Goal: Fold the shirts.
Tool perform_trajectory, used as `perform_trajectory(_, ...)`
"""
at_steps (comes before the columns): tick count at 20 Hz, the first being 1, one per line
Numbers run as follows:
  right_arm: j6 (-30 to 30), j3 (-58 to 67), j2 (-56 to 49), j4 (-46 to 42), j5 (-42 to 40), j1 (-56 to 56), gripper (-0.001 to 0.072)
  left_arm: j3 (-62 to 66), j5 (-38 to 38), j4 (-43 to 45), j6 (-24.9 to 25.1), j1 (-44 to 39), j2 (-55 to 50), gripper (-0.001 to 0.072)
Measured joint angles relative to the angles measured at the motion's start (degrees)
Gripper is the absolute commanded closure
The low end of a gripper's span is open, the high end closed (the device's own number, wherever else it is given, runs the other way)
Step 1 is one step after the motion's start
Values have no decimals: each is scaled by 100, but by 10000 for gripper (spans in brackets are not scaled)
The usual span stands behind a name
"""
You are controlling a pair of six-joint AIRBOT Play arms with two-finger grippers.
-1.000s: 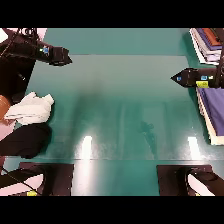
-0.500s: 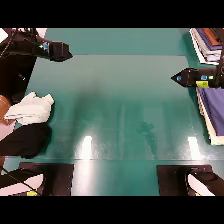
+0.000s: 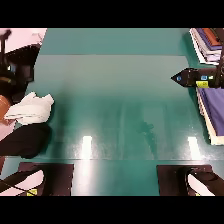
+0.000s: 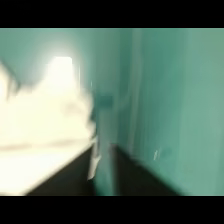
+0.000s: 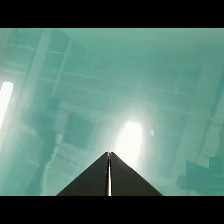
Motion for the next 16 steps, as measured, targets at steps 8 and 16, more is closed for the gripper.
perform_trajectory(8, 2, 0, 0, 0, -7, 0, 690, -2135, 905, 267, -57, 807, 107, 318)
perform_trajectory(16, 9, 7, 50, 15, -138, 0, 690, -1965, 1132, 284, -149, 866, 267, 685)
